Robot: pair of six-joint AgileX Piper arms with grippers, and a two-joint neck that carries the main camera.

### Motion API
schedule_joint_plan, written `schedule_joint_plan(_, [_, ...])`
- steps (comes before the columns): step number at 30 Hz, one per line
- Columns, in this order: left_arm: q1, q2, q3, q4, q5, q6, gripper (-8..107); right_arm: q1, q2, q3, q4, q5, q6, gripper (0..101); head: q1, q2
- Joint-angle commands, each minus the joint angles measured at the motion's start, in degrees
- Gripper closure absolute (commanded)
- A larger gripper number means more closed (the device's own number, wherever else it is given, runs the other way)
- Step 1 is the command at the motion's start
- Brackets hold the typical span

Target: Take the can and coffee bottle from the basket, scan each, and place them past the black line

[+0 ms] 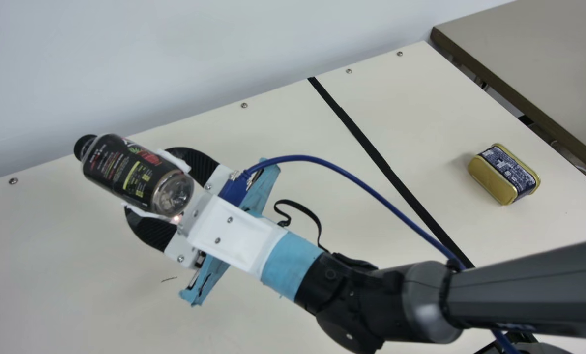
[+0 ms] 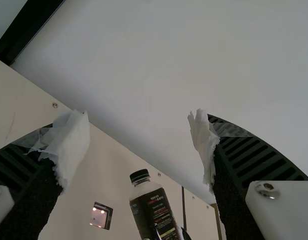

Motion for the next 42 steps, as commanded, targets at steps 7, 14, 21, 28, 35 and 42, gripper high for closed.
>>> schedule_joint_plan(7, [0.0, 0.0, 0.0, 0.0, 0.0, 0.0, 9, -0.2, 6.9, -2.8, 0.9, -2.0, 1.7, 101, 0.0, -0.9])
schedule_joint_plan(14, [0.0, 0.0, 0.0, 0.0, 0.0, 0.0, 9, -0.8, 11.0, -5.5, 0.8, -2.8, 2.7, 101, 0.0, -0.9])
schedule_joint_plan(21, [0.0, 0.0, 0.0, 0.0, 0.0, 0.0, 9, -1.5, 14.0, -8.1, 1.1, -3.1, 3.4, 101, 0.0, -0.9])
schedule_joint_plan(28, [0.0, 0.0, 0.0, 0.0, 0.0, 0.0, 9, -2.3, 12.5, -9.5, 1.4, -2.3, 2.3, 101, 0.0, -0.9])
schedule_joint_plan(35, [0.0, 0.0, 0.0, 0.0, 0.0, 0.0, 9, -6.3, 9.2, -9.1, 2.1, 0.0, -0.6, 101, 0.0, -0.9])
schedule_joint_plan(42, [0.0, 0.0, 0.0, 0.0, 0.0, 0.0, 9, -12.9, 6.0, -6.4, 3.0, 0.4, -3.0, 101, 0.0, -0.9])
